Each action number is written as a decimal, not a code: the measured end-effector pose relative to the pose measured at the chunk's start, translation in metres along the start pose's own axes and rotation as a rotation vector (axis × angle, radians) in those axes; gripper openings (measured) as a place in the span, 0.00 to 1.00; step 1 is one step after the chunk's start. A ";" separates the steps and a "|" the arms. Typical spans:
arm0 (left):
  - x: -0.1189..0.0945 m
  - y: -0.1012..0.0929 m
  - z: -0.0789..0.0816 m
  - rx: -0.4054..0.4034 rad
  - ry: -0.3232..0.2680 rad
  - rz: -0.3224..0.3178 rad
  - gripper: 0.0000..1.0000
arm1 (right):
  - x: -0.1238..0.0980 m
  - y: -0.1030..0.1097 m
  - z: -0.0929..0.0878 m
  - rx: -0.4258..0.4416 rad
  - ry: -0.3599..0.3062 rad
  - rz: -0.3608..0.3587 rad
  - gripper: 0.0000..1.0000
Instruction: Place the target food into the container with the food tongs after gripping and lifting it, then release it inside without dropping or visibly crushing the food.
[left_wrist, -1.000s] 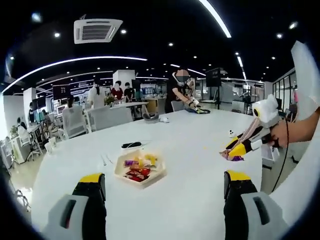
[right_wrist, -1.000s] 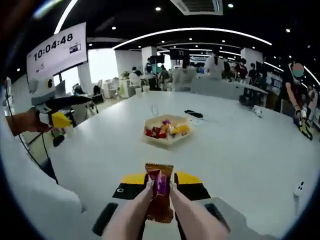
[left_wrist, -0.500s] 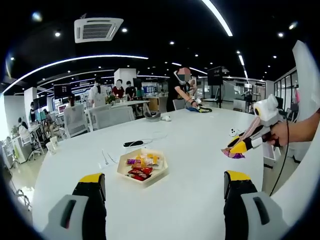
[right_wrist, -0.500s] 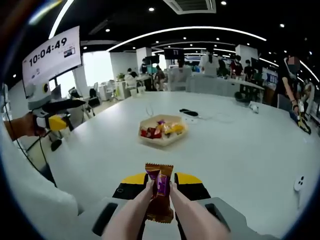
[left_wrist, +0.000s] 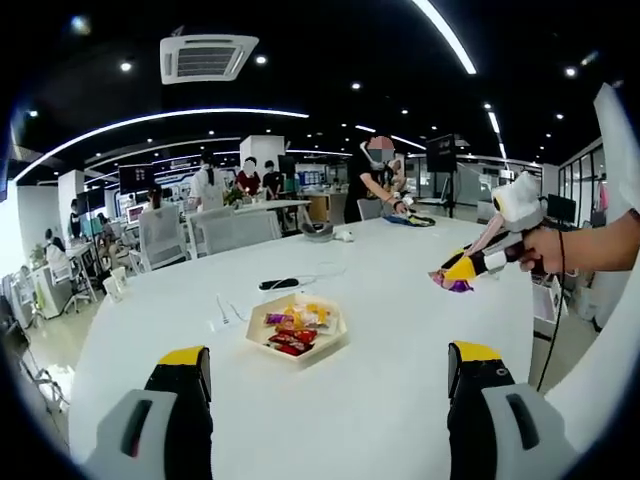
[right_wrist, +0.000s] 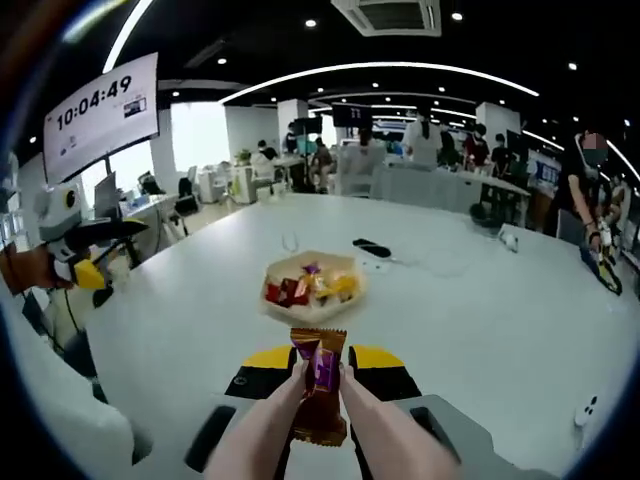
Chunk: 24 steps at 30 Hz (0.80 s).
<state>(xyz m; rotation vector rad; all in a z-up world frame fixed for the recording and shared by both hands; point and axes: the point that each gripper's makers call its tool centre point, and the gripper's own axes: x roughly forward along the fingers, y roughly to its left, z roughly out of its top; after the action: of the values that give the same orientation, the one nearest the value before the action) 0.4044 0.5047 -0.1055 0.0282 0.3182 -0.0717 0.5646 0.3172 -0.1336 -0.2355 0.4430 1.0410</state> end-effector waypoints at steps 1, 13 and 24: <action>-0.002 0.002 0.001 0.001 -0.002 0.008 0.99 | 0.007 -0.002 0.009 -0.007 -0.008 0.004 0.19; -0.018 0.024 -0.005 -0.031 -0.004 0.079 0.99 | 0.066 -0.006 0.062 -0.022 -0.050 0.052 0.19; -0.034 0.039 -0.014 -0.058 0.008 0.145 0.99 | 0.122 0.003 0.097 -0.041 -0.054 0.111 0.19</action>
<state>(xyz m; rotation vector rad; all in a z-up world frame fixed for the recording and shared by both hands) 0.3711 0.5465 -0.1073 -0.0057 0.3255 0.0811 0.6382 0.4516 -0.1040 -0.2209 0.3895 1.1631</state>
